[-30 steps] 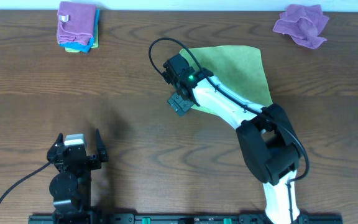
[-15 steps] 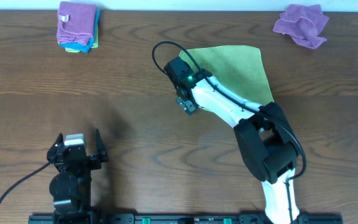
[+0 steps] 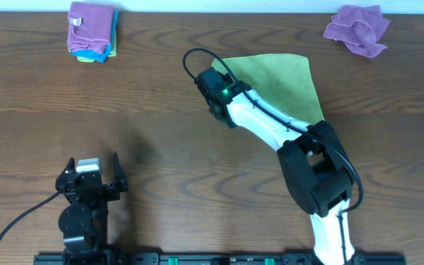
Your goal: Fold the cloth
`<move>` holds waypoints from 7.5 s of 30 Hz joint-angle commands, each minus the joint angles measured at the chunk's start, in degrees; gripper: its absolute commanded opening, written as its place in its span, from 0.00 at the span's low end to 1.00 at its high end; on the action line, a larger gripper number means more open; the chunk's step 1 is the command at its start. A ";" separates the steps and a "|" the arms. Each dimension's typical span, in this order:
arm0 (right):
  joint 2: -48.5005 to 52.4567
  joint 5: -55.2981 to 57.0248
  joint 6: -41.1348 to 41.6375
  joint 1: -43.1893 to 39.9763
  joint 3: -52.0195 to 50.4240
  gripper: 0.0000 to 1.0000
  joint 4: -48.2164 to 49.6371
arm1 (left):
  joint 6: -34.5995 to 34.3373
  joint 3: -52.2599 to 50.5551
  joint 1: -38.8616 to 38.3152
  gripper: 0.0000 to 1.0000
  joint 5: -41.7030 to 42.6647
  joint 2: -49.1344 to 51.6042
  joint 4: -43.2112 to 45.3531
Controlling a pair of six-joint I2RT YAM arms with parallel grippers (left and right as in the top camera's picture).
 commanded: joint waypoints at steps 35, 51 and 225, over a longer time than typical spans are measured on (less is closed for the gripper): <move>0.83 -34.80 -10.71 0.04 7.74 0.69 -11.69 | -0.02 -1.68 0.22 0.95 -0.61 -0.26 -0.48; 1.05 -24.20 -10.14 -0.44 -0.02 0.60 -7.04 | -0.02 -1.68 0.22 0.95 -0.61 -0.26 -0.48; -3.41 -26.29 -1.42 -6.43 6.23 0.48 -17.81 | -0.02 -1.68 0.22 0.95 -0.61 -0.26 -0.48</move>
